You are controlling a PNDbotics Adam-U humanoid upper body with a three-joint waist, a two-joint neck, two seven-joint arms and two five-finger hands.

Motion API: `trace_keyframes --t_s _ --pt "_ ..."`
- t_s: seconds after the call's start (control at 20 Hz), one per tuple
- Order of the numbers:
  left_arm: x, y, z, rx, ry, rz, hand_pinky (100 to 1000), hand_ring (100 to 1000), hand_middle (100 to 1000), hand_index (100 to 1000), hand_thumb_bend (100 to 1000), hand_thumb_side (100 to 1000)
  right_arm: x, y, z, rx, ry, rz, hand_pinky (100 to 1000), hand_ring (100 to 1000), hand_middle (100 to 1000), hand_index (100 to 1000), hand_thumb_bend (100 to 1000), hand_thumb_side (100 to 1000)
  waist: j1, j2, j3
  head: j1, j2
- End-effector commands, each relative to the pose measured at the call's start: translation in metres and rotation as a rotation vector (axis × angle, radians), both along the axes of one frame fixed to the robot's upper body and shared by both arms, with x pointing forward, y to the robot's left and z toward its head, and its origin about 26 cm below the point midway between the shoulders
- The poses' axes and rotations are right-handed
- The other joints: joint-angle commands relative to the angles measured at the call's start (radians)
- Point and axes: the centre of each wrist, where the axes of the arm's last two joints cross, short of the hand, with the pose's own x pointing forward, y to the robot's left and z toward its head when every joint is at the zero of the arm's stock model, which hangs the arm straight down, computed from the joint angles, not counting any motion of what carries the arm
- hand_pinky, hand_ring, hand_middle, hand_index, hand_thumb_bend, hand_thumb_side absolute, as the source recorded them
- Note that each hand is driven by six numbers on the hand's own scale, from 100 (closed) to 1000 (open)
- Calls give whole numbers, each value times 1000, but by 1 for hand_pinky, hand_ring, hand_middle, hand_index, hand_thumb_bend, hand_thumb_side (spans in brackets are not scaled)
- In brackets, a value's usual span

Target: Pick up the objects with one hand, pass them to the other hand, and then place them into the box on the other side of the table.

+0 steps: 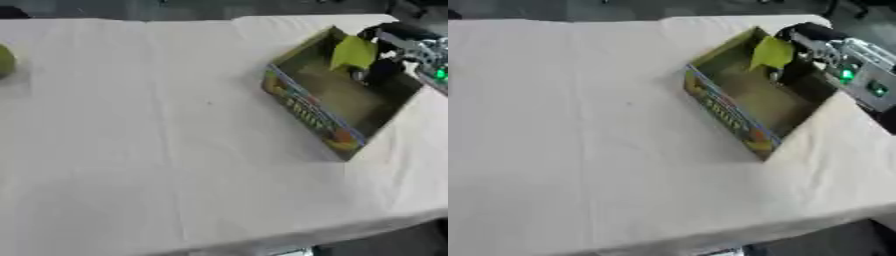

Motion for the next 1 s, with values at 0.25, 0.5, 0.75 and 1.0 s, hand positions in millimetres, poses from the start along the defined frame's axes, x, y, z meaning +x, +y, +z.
trace_keyframes --t_s 0.25,0.5,0.75,1.0 --pt "-3 2 12 18 -48 10 616 688 690 795 126 508 1 -7 6 -31 6 -12 764 615 392 538 106 214 7 2 2 -58 -10" --pt "-3 2 13 20 -51 12 616 688 690 796 126 510 2 -8 2 -42 59 13 776 697 511 681 212 242 9 4 5 -72 -9" --pt "-2 3 12 20 -52 14 616 689 691 797 125 512 2 -9 1 -65 119 52 844 853 722 861 372 245 8 5 3 -71 -6" --pt "-2 3 12 20 -54 18 616 689 691 797 125 512 2 -10 5 -115 102 48 889 897 756 896 438 324 8 4 0 -62 -5"
